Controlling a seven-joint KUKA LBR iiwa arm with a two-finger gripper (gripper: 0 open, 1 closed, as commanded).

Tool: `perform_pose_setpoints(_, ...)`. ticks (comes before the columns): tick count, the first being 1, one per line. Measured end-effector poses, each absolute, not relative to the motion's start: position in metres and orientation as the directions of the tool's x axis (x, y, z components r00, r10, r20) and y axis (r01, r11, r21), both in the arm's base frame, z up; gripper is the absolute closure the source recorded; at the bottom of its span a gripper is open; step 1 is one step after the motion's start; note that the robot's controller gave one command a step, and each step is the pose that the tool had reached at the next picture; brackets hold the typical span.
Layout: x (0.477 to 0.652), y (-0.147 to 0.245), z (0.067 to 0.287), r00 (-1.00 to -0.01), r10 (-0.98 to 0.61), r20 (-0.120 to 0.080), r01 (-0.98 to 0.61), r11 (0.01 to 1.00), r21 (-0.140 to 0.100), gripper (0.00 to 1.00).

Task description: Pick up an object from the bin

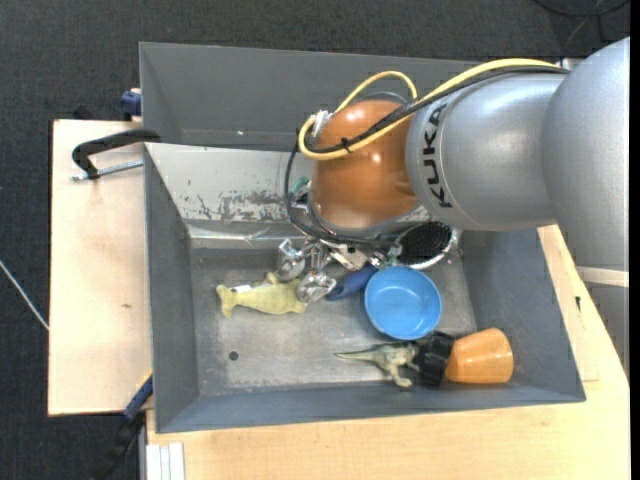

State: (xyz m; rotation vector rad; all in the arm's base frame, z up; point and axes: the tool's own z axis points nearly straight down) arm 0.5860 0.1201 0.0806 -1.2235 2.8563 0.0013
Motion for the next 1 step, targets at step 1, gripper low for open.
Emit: perform_pose_setpoints(1,0.5887,0.1216,0.1042,-0.692,-0.722,-0.011,-0.722,0.692,-0.004,1.00)
